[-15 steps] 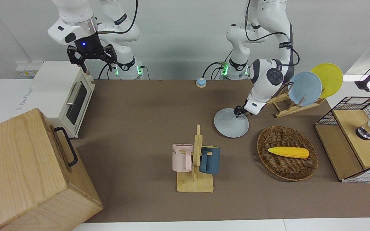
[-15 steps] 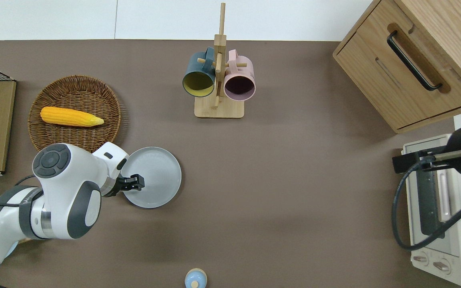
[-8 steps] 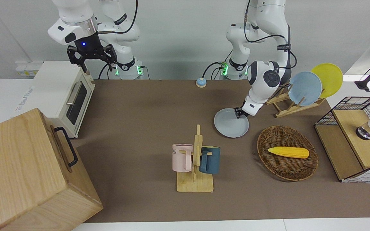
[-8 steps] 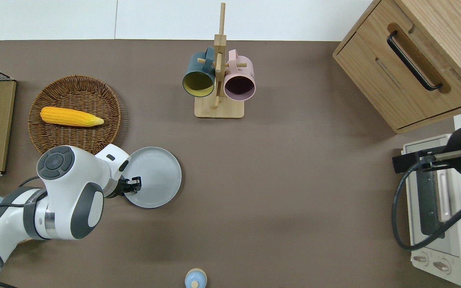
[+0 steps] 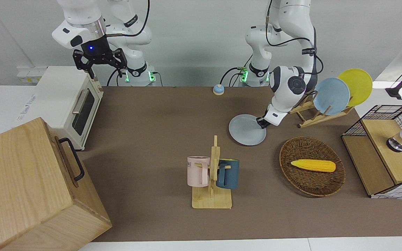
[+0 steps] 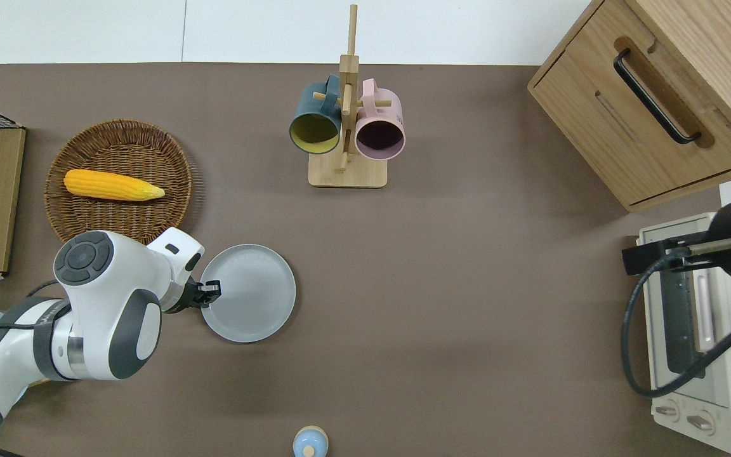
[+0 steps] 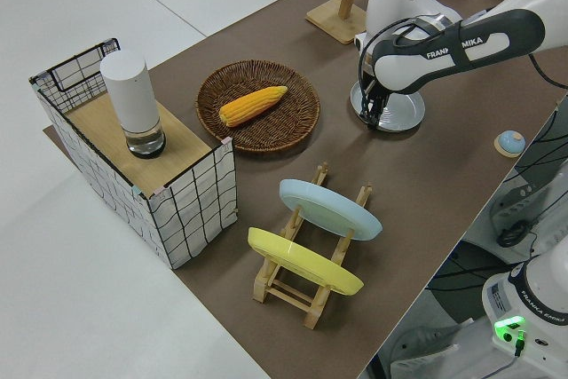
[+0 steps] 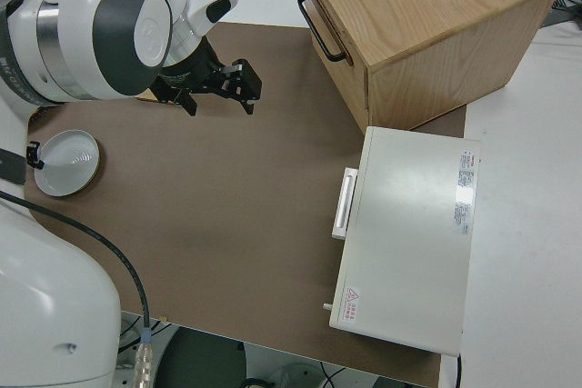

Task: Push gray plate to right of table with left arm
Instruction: 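Lower the left gripper against the gray plate's rim nearest the robot, then push the gray plate with the left gripper across the table toward the toaster oven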

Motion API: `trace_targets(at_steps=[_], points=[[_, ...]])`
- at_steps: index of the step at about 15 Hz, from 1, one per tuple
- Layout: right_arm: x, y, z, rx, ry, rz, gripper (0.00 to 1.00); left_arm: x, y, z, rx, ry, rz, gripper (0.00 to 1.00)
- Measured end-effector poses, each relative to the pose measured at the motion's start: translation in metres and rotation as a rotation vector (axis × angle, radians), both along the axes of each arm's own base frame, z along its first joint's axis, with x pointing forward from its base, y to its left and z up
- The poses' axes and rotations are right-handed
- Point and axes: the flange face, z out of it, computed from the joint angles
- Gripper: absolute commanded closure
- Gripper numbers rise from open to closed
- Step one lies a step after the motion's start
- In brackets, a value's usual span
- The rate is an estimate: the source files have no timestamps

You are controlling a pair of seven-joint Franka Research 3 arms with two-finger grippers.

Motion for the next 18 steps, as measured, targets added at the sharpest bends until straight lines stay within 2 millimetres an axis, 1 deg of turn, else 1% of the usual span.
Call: trace_targets(at_steps=[6, 8, 10, 13, 14, 17, 18], points=[[0.000, 0.000, 0.000, 0.000, 0.000, 0.000, 0.005, 0.000, -0.003, 0.002, -0.025, 0.000, 0.023, 1.00], [0.000, 0.000, 0.000, 0.000, 0.000, 0.000, 0.005, -0.001, -0.006, 0.002, -0.040, 0.003, 0.035, 1.00], [0.000, 0.000, 0.000, 0.000, 0.000, 0.000, 0.005, -0.003, -0.016, 0.002, -0.052, 0.006, 0.037, 1.00], [0.000, 0.000, 0.000, 0.000, 0.000, 0.000, 0.005, -0.008, -0.047, 0.003, -0.065, 0.003, 0.048, 1.00], [0.000, 0.000, 0.000, 0.000, 0.000, 0.000, 0.005, -0.012, -0.067, 0.004, -0.064, -0.004, 0.058, 1.00], [0.000, 0.000, 0.000, 0.000, 0.000, 0.000, 0.005, -0.022, -0.104, 0.004, -0.064, -0.014, 0.085, 1.00], [0.000, 0.000, 0.000, 0.000, 0.000, 0.000, 0.005, -0.028, -0.124, 0.004, -0.065, -0.020, 0.100, 1.00]])
